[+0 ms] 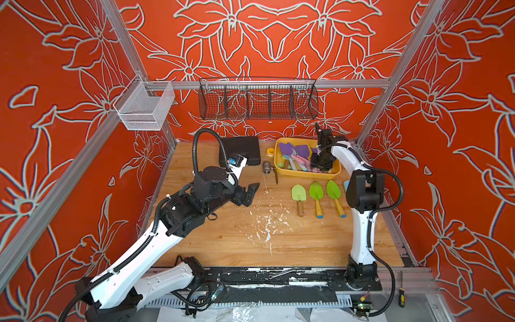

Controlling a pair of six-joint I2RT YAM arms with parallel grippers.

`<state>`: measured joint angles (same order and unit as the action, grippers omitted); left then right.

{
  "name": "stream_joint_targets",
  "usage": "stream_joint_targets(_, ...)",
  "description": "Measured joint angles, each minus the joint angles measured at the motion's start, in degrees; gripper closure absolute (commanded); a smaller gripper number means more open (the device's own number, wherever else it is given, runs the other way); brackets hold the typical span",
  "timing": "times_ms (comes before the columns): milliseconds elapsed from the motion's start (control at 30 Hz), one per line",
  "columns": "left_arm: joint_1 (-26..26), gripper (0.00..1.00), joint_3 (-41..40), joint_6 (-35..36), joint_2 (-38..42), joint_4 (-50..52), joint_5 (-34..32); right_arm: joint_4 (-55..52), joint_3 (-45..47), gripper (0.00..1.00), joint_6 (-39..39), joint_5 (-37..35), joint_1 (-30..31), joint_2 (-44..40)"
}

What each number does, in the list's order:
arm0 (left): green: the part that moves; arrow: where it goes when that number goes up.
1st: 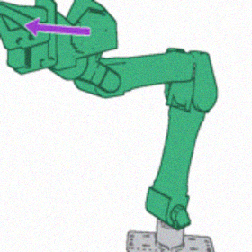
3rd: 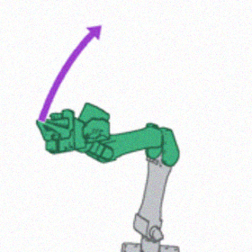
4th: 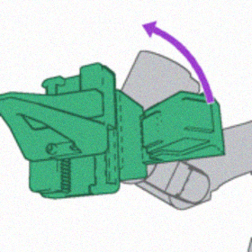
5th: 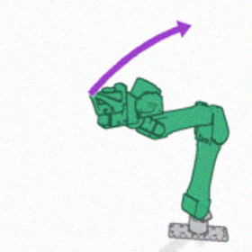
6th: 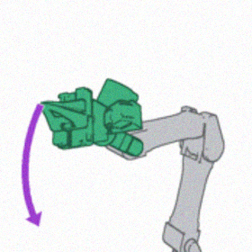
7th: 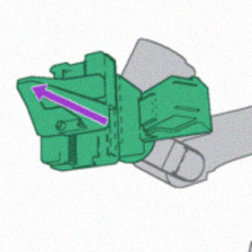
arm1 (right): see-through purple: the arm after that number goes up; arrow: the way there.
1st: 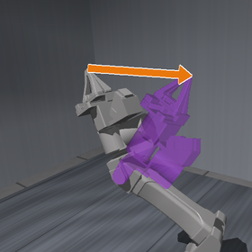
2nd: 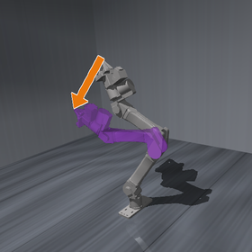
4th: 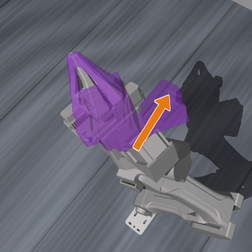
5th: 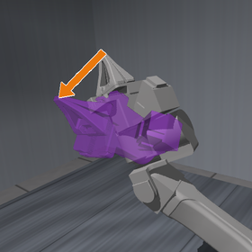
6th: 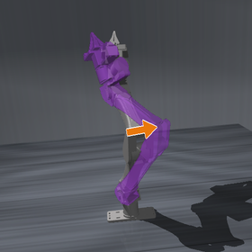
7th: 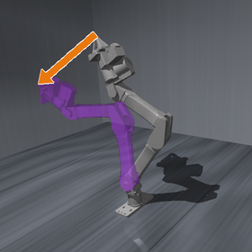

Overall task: Take the shovel out of the storage box
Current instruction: Pick up the shovel from the storage box.

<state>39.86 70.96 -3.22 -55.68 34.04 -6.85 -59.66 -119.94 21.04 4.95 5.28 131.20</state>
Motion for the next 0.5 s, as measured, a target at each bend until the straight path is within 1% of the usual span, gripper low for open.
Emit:
stream_joint_targets(133,0.0,0.03,0.0,0.0,0.0,0.5,-0.4,-3.2,-8.9,0.58,0.2,-0.2,-0.7,6.1)
stream_joint_targets(200,0.0,0.03,0.0,0.0,0.0,0.7,-0.7,-4.4,-11.8,0.63,0.3,-0.2,-1.1,8.1)
stream_joint_targets(300,0.0,0.03,0.0,0.0,0.0,0.8,-1.0,-5.7,-14.2,0.68,0.6,0.0,-1.7,10.2)
stream_joint_targets(433,0.0,0.03,0.0,0.0,0.0,0.9,-1.0,-6.5,-14.3,0.75,0.7,0.8,-2.0,11.5)
stream_joint_targets(500,0.0,0.03,0.0,0.0,0.0,0.9,-1.0,-6.7,-14.3,0.81,0.8,1.3,-2.1,11.5)
